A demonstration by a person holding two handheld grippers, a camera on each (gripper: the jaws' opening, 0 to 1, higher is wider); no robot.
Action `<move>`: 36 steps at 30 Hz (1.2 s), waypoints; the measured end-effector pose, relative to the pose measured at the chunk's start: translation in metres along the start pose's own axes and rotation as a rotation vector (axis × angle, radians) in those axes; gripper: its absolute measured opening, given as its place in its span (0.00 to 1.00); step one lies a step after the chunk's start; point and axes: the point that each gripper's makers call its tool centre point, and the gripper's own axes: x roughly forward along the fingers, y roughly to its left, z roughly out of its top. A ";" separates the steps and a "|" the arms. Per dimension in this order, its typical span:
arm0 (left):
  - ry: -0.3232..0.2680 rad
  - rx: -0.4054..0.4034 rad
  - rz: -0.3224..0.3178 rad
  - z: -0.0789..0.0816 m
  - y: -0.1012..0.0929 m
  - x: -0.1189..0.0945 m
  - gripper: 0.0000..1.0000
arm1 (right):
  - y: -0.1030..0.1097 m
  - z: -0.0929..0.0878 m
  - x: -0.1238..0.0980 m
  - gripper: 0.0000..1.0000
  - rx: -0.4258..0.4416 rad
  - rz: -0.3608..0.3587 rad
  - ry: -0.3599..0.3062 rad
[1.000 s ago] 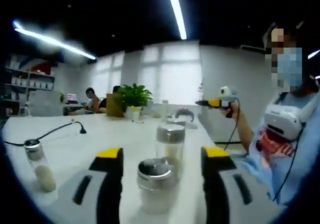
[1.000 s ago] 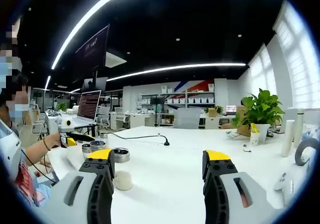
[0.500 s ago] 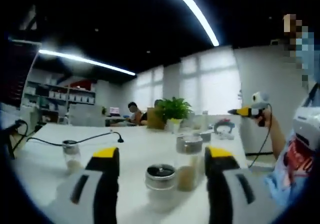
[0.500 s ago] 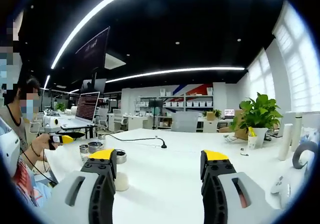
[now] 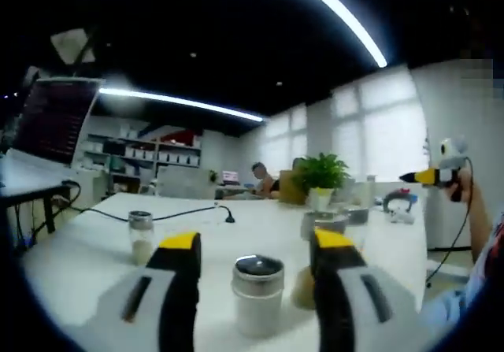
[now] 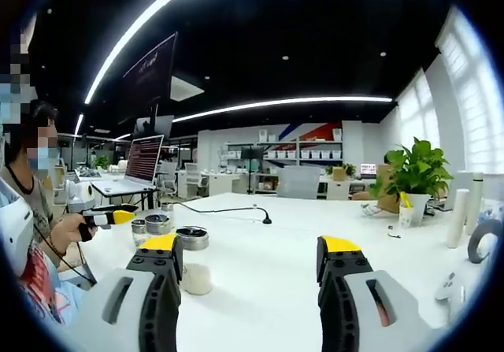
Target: Rotate the seasoning bottle until the label or dispensing opening points toward the visible target arrow and the bottle remains upright within the marked orientation range
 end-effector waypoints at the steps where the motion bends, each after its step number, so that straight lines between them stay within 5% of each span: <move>1: 0.004 0.000 0.023 -0.002 0.002 0.001 0.57 | 0.001 0.000 0.000 0.71 0.001 0.006 0.000; 4: 0.049 0.034 0.095 -0.011 0.011 0.004 0.44 | 0.001 -0.001 0.000 0.71 0.009 0.007 0.002; 7: 0.065 0.019 0.106 -0.018 0.009 0.012 0.50 | 0.003 0.000 0.001 0.71 0.018 0.001 -0.003; 15: 0.085 -0.040 0.068 -0.030 0.007 0.012 0.45 | 0.007 0.001 0.001 0.71 0.003 0.014 -0.002; 20: 0.083 -0.081 0.036 -0.033 0.004 0.013 0.34 | 0.006 0.002 0.002 0.71 0.000 0.010 -0.005; 36: 0.085 -0.076 -0.097 -0.032 -0.004 0.012 0.34 | 0.003 0.004 0.001 0.71 0.004 0.006 -0.013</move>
